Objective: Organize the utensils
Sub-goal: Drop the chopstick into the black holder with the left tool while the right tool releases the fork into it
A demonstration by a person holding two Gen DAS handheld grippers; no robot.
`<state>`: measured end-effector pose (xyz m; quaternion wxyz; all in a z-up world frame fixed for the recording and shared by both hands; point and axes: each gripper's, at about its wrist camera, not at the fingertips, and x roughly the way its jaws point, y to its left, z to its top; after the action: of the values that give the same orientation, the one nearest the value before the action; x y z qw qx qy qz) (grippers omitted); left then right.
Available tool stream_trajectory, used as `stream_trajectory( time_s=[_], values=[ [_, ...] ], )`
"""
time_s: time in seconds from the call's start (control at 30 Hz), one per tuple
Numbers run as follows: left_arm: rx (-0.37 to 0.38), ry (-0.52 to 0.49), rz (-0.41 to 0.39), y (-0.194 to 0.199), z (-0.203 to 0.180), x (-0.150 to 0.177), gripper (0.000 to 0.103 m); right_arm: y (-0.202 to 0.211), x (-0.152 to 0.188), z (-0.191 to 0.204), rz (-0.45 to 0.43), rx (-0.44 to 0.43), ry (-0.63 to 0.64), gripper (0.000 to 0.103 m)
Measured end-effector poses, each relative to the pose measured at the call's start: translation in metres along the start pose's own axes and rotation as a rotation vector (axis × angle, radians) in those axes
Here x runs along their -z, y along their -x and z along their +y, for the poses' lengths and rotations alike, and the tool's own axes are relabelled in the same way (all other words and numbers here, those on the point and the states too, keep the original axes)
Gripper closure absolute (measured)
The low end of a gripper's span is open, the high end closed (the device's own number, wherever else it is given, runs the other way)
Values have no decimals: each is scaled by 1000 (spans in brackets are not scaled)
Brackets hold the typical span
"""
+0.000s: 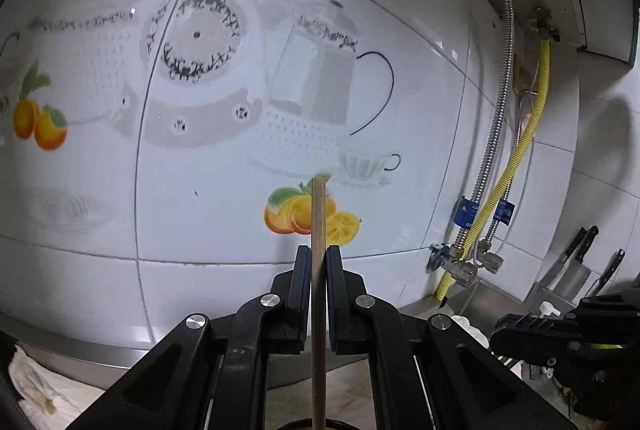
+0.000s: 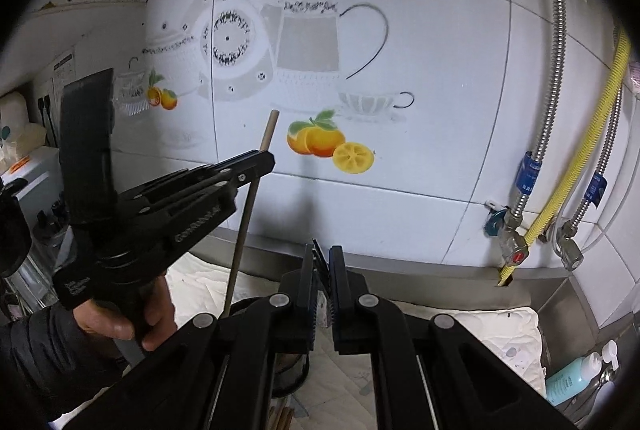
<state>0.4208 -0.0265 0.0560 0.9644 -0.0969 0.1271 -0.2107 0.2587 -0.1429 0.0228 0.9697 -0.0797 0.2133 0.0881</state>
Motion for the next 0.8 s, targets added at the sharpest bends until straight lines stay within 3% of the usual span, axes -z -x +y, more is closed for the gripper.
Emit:
stream_trajectory(
  time_s=[0.57, 0.8],
  values=[
    [-39, -31, 98, -6, 10, 58, 96, -29, 29, 2, 86, -14, -28, 95],
    [-62, -32, 140, 0, 18, 67, 96, -33, 31, -5, 93, -12, -64, 96]
  ],
)
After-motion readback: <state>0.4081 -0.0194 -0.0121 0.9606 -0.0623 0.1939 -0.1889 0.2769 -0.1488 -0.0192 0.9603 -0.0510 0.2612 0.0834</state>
